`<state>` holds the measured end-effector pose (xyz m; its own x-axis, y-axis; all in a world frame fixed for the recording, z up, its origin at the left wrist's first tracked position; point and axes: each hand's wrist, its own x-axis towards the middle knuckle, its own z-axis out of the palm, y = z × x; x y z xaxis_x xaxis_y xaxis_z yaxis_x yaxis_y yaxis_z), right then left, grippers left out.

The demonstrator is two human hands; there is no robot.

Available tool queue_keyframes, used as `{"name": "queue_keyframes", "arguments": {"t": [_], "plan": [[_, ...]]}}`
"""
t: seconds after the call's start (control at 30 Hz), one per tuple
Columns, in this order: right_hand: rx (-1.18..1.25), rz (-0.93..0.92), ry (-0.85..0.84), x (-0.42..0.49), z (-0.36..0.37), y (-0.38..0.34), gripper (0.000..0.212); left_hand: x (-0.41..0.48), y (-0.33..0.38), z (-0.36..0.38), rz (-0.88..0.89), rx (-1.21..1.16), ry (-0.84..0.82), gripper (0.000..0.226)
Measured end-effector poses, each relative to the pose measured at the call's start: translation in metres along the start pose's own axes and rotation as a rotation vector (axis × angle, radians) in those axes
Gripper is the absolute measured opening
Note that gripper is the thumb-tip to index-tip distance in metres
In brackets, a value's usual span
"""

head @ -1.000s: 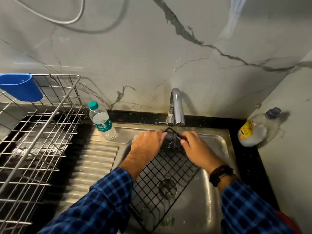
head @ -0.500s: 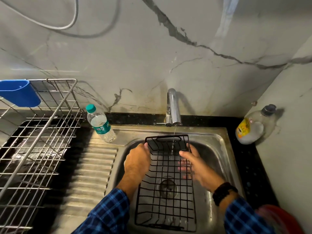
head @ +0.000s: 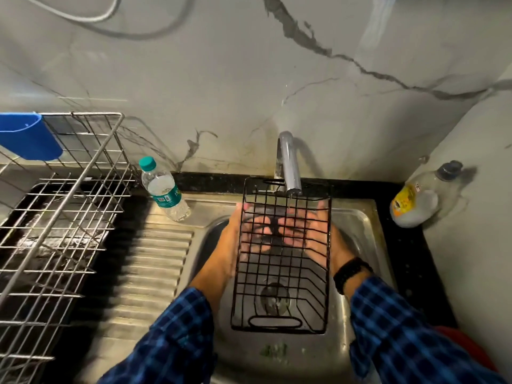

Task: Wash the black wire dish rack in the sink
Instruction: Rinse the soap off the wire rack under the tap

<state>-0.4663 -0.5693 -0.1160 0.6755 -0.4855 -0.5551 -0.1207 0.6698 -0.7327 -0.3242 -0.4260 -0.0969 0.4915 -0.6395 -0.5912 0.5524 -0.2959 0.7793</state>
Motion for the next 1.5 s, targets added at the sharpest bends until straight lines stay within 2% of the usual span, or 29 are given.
{"name": "queue_keyframes", "arguments": {"t": [0.07,0.13,0.23,0.4,0.5,0.6,0.67,0.77,0.9,1.0,1.1,1.23,1.3,1.4,1.5], "plan": [[-0.075,0.124,-0.016,0.003,-0.003,0.001,0.094,0.006,0.004,-0.003,0.095,0.053,0.015,0.056],[-0.102,0.232,-0.039,0.003,-0.006,0.003,0.101,0.008,0.006,-0.003,0.136,0.051,-0.018,0.063],[0.006,0.168,-0.059,0.002,-0.017,0.010,0.088,0.016,0.007,0.000,0.148,0.008,-0.065,0.064],[0.105,0.077,-0.085,0.004,-0.019,0.020,0.074,0.015,0.005,0.008,0.031,-0.214,-0.174,0.062],[0.094,0.065,-0.077,0.009,-0.016,0.022,0.072,0.020,0.004,0.001,-0.032,-0.112,-0.088,0.065],[0.060,-0.065,-0.083,0.015,-0.019,0.030,0.053,0.030,-0.001,-0.013,-0.137,-0.024,-0.072,0.075],[0.081,-0.107,-0.103,0.019,-0.019,0.028,0.048,0.032,-0.005,-0.014,-0.179,-0.023,-0.024,0.076],[0.010,-0.125,-0.050,0.028,-0.012,0.022,0.031,0.043,-0.011,-0.011,-0.163,-0.061,0.070,0.068],[-0.001,-0.168,-0.004,0.032,-0.011,0.020,0.031,0.054,-0.016,-0.012,-0.033,-0.037,0.208,0.053],[0.035,-0.166,-0.018,0.033,-0.010,0.016,0.026,0.048,-0.015,-0.012,-0.074,-0.077,0.079,0.054],[0.055,-0.176,0.078,0.038,-0.010,0.014,0.027,0.042,-0.023,-0.020,-0.074,-0.052,-0.044,0.058],[0.059,-0.212,0.209,0.037,-0.013,0.013,0.026,0.014,-0.041,-0.014,-0.078,-0.058,-0.042,0.069],[-0.034,-0.111,0.216,0.033,-0.009,0.008,0.040,0.010,-0.048,-0.010,-0.004,-0.122,-0.015,0.074],[-0.171,0.193,0.122,0.022,-0.004,-0.001,0.092,0.010,-0.043,-0.010,0.110,-0.178,-0.016,0.073],[-0.143,0.241,0.041,0.011,-0.012,-0.005,0.103,0.016,-0.033,-0.014,0.070,-0.204,-0.073,0.047]]}}
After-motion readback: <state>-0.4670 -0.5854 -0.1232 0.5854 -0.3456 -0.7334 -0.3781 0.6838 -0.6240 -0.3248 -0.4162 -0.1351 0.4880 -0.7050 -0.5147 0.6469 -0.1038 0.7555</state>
